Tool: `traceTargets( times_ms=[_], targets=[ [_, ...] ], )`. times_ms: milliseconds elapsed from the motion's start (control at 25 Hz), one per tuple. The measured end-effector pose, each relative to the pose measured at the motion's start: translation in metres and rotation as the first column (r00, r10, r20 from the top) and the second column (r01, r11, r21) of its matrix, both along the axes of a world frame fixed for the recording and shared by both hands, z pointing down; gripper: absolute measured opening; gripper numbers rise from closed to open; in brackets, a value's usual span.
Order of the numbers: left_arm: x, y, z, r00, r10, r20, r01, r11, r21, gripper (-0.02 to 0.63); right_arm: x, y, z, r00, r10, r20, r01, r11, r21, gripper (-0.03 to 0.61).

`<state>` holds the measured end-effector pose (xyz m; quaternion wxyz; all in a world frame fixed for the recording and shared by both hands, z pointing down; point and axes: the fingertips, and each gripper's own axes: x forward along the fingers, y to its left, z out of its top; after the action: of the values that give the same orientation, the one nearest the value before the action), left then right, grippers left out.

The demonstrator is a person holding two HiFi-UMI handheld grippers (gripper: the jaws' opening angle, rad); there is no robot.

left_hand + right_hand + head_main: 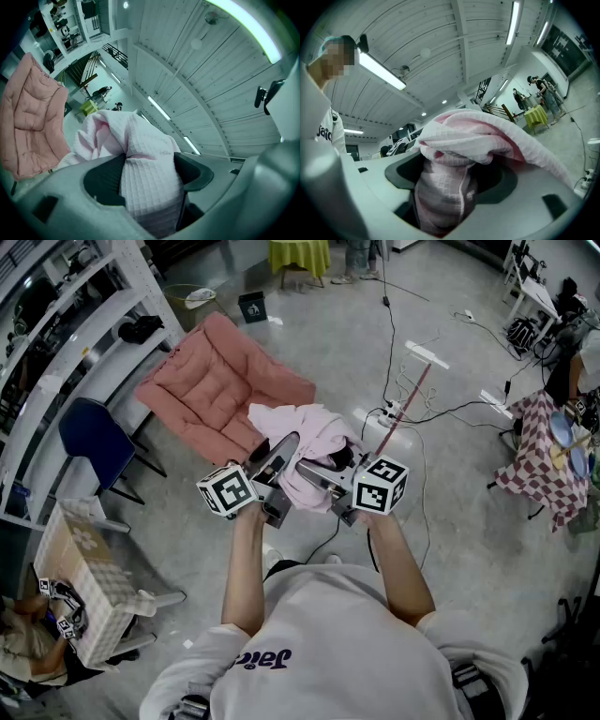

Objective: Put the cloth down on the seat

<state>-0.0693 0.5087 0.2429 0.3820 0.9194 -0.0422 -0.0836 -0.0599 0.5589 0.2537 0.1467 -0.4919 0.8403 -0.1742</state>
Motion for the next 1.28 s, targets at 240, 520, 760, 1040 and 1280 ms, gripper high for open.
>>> traceTargets(
  times_ms=[240,520,760,1040,1280],
  targets=[
    [0.004,0.012,0.006,1.0,-0.011,0.003,0.011,0.999,-0.036,0.331,0.005,0.011,0.001,1.0,0.008,-0.004,-0.008,1.0,-0.006,0.325],
    [0.004,-0.002,0.019,0.999,-0.03,0.021,0.031,0.999,-0.041,0.331,0.007,-0.002,0.014,1.0,-0.003,0.018,0.003,1.0,-0.023,0.327],
    [0.03,-0.044,0.034,1.0,-0.028,0.003,0.028,0.997,-0.074,0.331,0.033,-0.044,0.028,1.0,0.007,0.009,-0.007,0.999,-0.053,0.328],
    [0.061,-0.139,0.037,0.999,-0.042,-0.003,0.042,0.997,-0.072,0.331,0.067,-0.137,0.026,1.0,-0.006,-0.008,0.006,0.998,-0.055,0.33],
    [0.088,-0.232,0.02,0.997,-0.056,-0.056,0.052,0.996,-0.072,0.331,0.093,-0.232,0.016,0.999,-0.024,-0.034,0.022,0.998,-0.059,0.333]
  ],
)
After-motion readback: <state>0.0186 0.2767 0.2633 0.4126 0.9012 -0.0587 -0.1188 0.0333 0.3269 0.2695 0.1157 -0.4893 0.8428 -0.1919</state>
